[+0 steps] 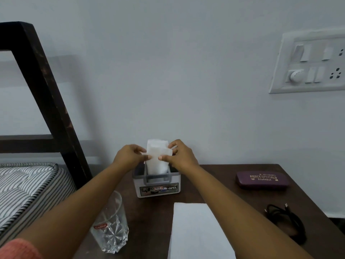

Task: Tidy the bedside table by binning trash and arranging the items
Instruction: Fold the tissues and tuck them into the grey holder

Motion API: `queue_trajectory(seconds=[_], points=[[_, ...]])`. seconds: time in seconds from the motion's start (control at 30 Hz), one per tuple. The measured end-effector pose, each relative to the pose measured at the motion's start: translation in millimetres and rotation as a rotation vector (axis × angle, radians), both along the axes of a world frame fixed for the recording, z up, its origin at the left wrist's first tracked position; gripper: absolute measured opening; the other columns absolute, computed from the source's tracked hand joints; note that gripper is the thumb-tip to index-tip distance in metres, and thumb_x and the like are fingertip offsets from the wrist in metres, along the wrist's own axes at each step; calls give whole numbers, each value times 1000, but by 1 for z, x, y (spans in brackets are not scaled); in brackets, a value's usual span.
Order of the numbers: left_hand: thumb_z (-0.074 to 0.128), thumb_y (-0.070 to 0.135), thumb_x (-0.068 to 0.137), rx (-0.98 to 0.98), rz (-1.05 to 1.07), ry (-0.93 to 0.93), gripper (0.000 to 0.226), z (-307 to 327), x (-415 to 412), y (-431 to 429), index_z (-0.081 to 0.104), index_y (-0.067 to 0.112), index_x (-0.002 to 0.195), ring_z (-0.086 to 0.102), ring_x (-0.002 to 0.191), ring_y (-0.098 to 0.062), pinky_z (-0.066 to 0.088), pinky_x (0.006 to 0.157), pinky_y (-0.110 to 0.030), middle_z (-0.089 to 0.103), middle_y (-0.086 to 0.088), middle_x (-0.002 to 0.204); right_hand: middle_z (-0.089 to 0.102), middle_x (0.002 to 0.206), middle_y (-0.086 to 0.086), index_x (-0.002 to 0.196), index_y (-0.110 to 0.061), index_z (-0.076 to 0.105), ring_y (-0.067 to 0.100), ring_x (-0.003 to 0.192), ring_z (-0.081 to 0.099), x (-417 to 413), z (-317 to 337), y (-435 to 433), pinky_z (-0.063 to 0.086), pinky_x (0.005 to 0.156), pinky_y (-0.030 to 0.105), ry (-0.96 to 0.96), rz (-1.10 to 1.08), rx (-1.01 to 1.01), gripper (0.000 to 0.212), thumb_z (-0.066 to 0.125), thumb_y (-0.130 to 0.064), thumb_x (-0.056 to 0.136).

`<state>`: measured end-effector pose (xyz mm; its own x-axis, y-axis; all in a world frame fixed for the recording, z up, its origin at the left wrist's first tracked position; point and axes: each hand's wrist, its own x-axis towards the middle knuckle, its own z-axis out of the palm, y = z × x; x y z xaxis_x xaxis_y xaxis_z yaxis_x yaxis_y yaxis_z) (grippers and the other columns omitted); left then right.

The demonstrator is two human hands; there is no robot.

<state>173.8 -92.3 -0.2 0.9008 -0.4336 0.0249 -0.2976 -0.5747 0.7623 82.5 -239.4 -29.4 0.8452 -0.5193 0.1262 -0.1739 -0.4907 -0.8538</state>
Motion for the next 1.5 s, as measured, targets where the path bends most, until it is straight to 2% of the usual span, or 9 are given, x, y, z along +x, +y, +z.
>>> queue_trajectory(seconds=[0.23,0.43,0.63,0.73,0.97,1.03,1.2,1.3,1.5], points=[[57,14,90,-567,-51,126,15,2,-103,16,59,27,98,55,75,-13,46,62,-27,59,0,93,65,87,-9,92,-23,59,10,80,65,-106,-11,1,53,72,29,-306,-196,84,18,65,-37,84],[53,30,91,-120,-54,288,41,-84,-161,29,47,19,131,53,118,-17,41,104,-40,54,-1,129,58,83,-23,83,-36,59,3,76,57,-210,-79,22,39,62,12,-34,-181,-481,8,62,-28,83],[46,54,88,-65,-51,542,46,-81,-157,13,64,11,88,65,89,-24,54,79,-36,69,-16,99,60,78,-20,70,-38,63,12,66,62,-219,-102,28,44,53,25,46,-246,-732,11,65,-37,60],[55,59,81,-61,-57,673,49,-69,-156,4,65,14,96,63,89,-21,49,69,-30,67,-6,97,60,77,-20,69,-38,64,10,67,62,-219,-103,29,43,54,25,37,-249,-727,9,65,-37,60],[75,16,75,-6,-79,591,35,-68,-166,-14,63,0,104,63,85,-23,48,67,-30,67,-10,96,59,76,-22,67,-40,64,7,66,61,-220,-105,29,39,55,21,54,-265,-657,6,63,-43,62],[75,12,75,-79,-78,590,31,-63,-171,-14,64,-1,101,65,85,-25,51,72,-32,70,-13,96,62,81,-22,74,-38,67,6,71,61,-223,-98,26,47,60,24,-3,-253,-440,12,60,-47,72],[76,10,72,-338,-230,704,33,-33,-184,-7,67,2,103,69,89,-31,56,74,-38,73,-15,96,66,107,-4,117,-23,56,10,98,61,-226,-52,14,47,82,27,-56,-220,754,60,71,-53,68],[73,11,75,-425,-307,802,30,-20,-188,-4,68,2,103,68,94,-33,56,82,-43,72,-17,101,67,116,15,116,-11,64,31,113,60,-237,-30,13,41,102,49,-138,45,1308,45,53,-44,87],[70,5,77,-406,-181,788,25,-47,-187,-1,66,-5,100,71,80,-30,57,66,-35,74,-18,90,68,109,23,111,5,64,35,104,65,-234,-38,-1,58,78,38,-28,19,1152,32,63,-5,81]])
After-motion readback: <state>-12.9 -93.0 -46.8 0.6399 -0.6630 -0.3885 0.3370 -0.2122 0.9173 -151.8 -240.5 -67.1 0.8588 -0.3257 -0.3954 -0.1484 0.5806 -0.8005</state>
